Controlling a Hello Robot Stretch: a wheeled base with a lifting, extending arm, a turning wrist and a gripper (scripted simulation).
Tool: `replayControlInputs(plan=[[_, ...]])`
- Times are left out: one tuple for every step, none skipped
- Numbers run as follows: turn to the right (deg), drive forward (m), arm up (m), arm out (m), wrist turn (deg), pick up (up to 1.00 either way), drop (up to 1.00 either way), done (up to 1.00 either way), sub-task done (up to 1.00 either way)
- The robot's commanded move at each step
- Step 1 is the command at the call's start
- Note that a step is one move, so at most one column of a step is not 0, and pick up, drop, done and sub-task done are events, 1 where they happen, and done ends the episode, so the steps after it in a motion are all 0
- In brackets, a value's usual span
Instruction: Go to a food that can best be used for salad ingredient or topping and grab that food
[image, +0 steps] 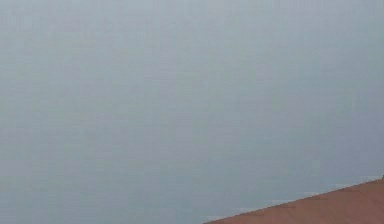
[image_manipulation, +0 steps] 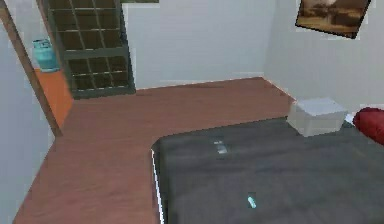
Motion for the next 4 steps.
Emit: replayControlInputs(plan=[[-21.0,0.0,0.0,0.0,0.0,0.0,0.0,0.0,0.0],[0.0,0.25,0.0,0.0,0.0,0.0,0.0,0.0,0.0],[45.0,0.0,0.0,0.0,0.0,0.0,0.0,0.0,0.0],[45.0,0.0,0.0,0.0,0.0,0.0,0.0,0.0,0.0]])
